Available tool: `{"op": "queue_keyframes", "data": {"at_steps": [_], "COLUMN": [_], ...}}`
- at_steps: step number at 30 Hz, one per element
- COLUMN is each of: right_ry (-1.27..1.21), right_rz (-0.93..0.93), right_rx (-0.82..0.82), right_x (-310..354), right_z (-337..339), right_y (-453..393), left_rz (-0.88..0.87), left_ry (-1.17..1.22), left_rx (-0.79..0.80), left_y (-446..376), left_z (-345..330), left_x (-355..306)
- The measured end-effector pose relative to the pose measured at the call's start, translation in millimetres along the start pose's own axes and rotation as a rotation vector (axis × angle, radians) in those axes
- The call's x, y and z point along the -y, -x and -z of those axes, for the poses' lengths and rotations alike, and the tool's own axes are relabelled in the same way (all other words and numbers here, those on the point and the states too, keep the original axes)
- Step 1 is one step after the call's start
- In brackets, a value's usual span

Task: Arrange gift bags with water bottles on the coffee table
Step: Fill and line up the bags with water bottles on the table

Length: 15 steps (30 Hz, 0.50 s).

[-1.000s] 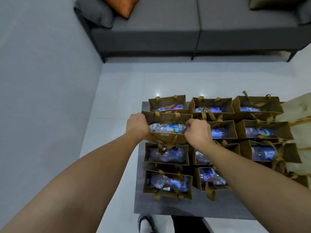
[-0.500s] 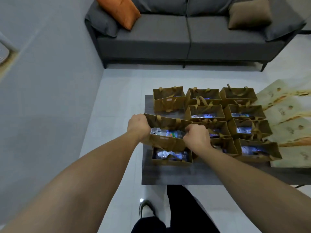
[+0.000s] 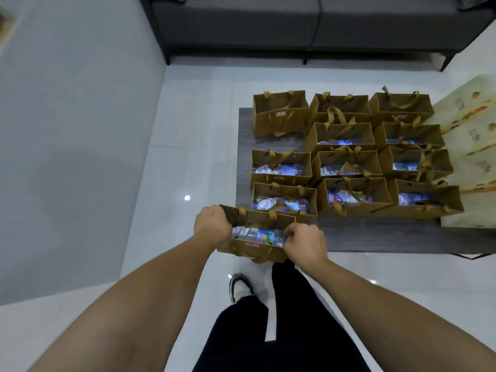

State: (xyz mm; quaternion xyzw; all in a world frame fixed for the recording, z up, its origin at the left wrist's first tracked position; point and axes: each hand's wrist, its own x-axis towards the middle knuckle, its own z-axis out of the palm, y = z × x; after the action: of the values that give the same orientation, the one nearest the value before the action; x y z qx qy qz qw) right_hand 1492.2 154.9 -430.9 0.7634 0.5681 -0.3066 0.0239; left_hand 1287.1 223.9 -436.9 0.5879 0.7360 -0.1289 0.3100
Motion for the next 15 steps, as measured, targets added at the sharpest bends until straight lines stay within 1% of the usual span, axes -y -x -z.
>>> {"op": "queue_keyframes", "data": {"at_steps": [4,7,12,15], "right_ry": [-0.018,0.007,0.04,0.036], "right_rz": [-0.018,-0.05,-0.109,-0.12], "right_rx": [0.066,0.06,0.032,0.061], "right_x": [-23,-43,-74,-85], "right_z": [-23,-37,-55,-60], "right_y": [-9,-19,-37,-49], "left_rz": [0.028,0.005,-0.076,-0.087], "left_ry": [0.02,0.051,0.083,0.061], "left_rx": [0.07,0.096,0.072,0.059], "left_y": [-6,-12,-22,-26], "left_z": [-36,-59,-89,-103], "left_x": [-1,-7,-23,-30]}}
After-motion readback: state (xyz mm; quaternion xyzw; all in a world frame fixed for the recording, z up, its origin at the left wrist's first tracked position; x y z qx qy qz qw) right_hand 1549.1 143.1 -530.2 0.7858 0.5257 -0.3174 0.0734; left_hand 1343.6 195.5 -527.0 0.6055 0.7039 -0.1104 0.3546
